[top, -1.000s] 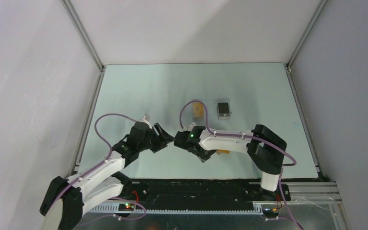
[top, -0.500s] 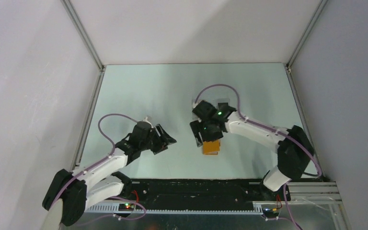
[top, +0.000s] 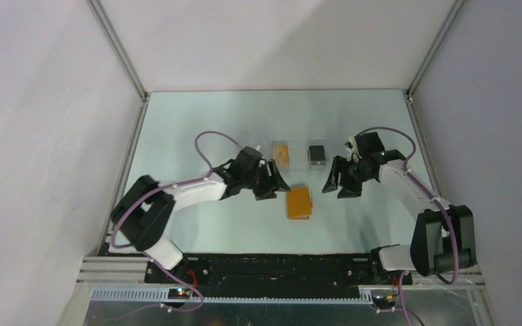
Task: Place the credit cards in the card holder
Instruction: Turn over the card holder at the center of the board, then close the card holder at the center of the board.
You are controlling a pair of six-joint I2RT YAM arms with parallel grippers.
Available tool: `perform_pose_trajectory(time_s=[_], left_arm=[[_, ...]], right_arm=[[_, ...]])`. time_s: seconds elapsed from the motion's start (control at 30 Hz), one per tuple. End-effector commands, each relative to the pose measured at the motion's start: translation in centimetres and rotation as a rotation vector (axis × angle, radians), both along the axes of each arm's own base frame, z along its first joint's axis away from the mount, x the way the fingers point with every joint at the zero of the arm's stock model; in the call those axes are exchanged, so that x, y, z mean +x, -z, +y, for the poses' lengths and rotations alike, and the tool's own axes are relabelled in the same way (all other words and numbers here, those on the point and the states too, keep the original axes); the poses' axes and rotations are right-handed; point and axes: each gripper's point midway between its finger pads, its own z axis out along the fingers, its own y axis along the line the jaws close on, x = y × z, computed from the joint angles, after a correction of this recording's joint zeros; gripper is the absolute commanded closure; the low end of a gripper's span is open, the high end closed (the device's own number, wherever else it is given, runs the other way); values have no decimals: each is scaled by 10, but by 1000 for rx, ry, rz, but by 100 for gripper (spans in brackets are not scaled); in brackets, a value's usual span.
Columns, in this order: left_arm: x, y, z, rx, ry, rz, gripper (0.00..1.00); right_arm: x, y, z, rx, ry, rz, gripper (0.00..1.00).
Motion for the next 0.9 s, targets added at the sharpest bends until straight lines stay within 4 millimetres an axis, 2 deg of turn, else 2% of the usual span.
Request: perform_pose_trajectory(time_s=[0.0, 0.03, 0.07, 0.17, 0.27, 0.53, 0.7, 0.87], left_arm=[[-1, -1, -43, -18, 122, -8, 35], [0, 5, -49, 2, 135, -9, 36], [-3, 15, -47, 40, 139, 16, 36], [-1, 18, -53, 93, 160, -9, 41], [-1, 28, -46, 170, 157, -7, 46], [-7, 45, -31, 270, 159, 15, 47], [-8, 55, -33, 279, 175, 37, 46], [-6, 56, -36, 278, 183, 33, 45]], right_arm=[[-4, 8, -2, 119, -17, 49, 38], [-5, 14, -2, 123, -15, 71, 39], [-4, 16, -2, 128, -13, 76, 39], [-3, 23, 3, 150, -17, 98, 44], [0, 26, 7, 160, -22, 103, 50], [-2, 40, 22, 29, -87, 122, 53], [0, 39, 32, -17, -121, 110, 53], [1, 41, 41, -18, -139, 121, 53]])
